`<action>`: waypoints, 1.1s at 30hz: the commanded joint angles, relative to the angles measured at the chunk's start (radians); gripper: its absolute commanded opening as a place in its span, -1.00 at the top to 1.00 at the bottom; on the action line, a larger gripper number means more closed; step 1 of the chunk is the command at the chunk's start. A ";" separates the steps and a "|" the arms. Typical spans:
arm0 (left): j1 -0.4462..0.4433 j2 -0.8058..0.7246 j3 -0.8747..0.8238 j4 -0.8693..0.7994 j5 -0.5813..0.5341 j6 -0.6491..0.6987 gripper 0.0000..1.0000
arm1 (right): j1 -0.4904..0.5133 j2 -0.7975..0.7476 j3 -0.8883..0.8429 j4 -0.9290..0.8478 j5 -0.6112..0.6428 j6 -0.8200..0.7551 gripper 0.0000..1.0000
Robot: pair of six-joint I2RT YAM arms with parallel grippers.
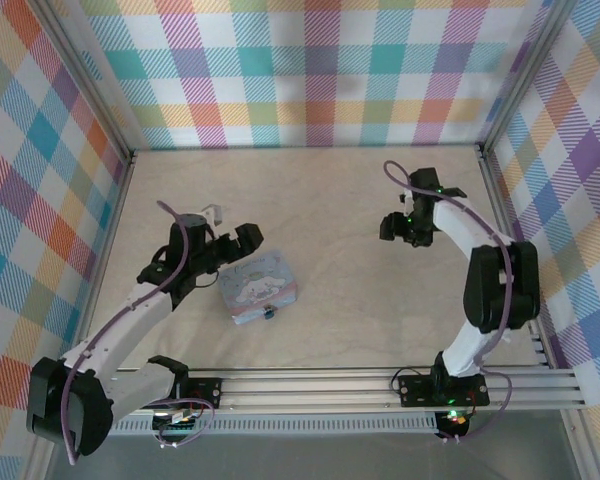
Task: Unlock the padlock with the key
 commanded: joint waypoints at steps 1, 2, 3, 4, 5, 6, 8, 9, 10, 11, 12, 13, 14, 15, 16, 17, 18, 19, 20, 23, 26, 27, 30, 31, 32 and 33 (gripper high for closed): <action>-0.028 0.025 0.041 0.050 -0.033 -0.023 -1.00 | 0.006 0.068 0.085 -0.032 0.023 -0.072 -0.37; -0.032 0.034 0.042 0.054 -0.033 -0.031 -1.00 | 0.007 0.094 0.103 -0.033 0.021 -0.086 -0.35; -0.035 0.041 0.043 0.061 -0.031 -0.037 -1.00 | 0.006 0.119 0.122 -0.034 0.018 -0.099 -0.33; -0.037 0.044 0.045 0.066 -0.029 -0.041 -1.00 | 0.007 0.139 0.141 -0.038 0.012 -0.111 -0.30; -0.042 0.045 0.047 0.068 -0.030 -0.040 -1.00 | 0.007 0.167 0.162 -0.046 0.007 -0.125 -0.26; -0.046 0.047 0.051 0.065 -0.034 -0.041 -1.00 | 0.007 0.186 0.181 -0.056 0.007 -0.132 -0.22; -0.052 0.047 0.060 0.058 -0.043 -0.036 -1.00 | 0.009 0.236 0.221 -0.075 0.004 -0.148 -0.14; -0.055 0.046 0.063 0.055 -0.046 -0.035 -1.00 | 0.009 0.249 0.231 -0.077 0.004 -0.150 -0.12; -0.057 0.046 0.065 0.050 -0.050 -0.032 -1.00 | 0.010 0.263 0.241 -0.076 0.003 -0.153 -0.10; -0.057 0.046 0.068 0.048 -0.051 -0.030 -1.00 | 0.012 0.277 0.249 -0.074 -0.003 -0.158 -0.07; -0.059 0.046 0.071 0.044 -0.051 -0.029 -1.00 | 0.014 0.286 0.254 -0.071 -0.007 -0.162 -0.05; -0.059 0.046 0.074 0.038 -0.049 -0.029 -1.00 | 0.015 0.295 0.260 -0.070 -0.011 -0.163 -0.03; -0.060 0.046 0.076 0.035 -0.049 -0.030 -1.00 | 0.018 0.306 0.267 -0.072 -0.015 -0.165 0.00; -0.062 0.046 0.078 0.032 -0.049 -0.029 -1.00 | 0.019 0.314 0.273 -0.074 -0.015 -0.166 0.03; -0.062 0.044 0.080 0.030 -0.050 -0.029 -1.00 | 0.021 0.320 0.276 -0.075 -0.015 -0.169 0.04; -0.063 0.041 0.079 0.029 -0.054 -0.029 -1.00 | 0.023 0.327 0.278 -0.075 -0.016 -0.168 0.06; -0.063 0.040 0.082 0.026 -0.058 -0.028 -1.00 | 0.024 0.332 0.280 -0.074 -0.017 -0.168 0.09; -0.063 0.039 0.082 0.024 -0.060 -0.029 -1.00 | 0.026 0.334 0.280 -0.073 -0.015 -0.167 0.13; -0.064 0.038 0.082 0.024 -0.061 -0.027 -1.00 | 0.027 0.339 0.280 -0.069 -0.015 -0.168 0.16; -0.065 0.041 0.084 0.021 -0.056 -0.025 -1.00 | 0.034 0.347 0.282 -0.063 -0.008 -0.168 0.22; -0.066 0.042 0.085 0.018 -0.056 -0.026 -1.00 | 0.037 0.354 0.289 -0.063 0.000 -0.170 0.28; -0.066 0.040 0.085 0.017 -0.058 -0.025 -1.00 | 0.037 0.356 0.292 -0.064 0.000 -0.168 0.31; -0.068 0.040 0.085 0.015 -0.061 -0.024 -1.00 | 0.038 0.362 0.298 -0.065 0.005 -0.168 0.37; -0.068 0.040 0.085 0.014 -0.061 -0.025 -1.00 | 0.040 0.365 0.301 -0.066 0.007 -0.166 0.39; -0.068 0.040 0.085 0.015 -0.062 -0.026 -1.00 | 0.040 0.370 0.303 -0.068 0.009 -0.167 0.42; -0.068 0.039 0.085 0.014 -0.061 -0.025 -1.00 | 0.040 0.373 0.307 -0.073 0.012 -0.167 0.44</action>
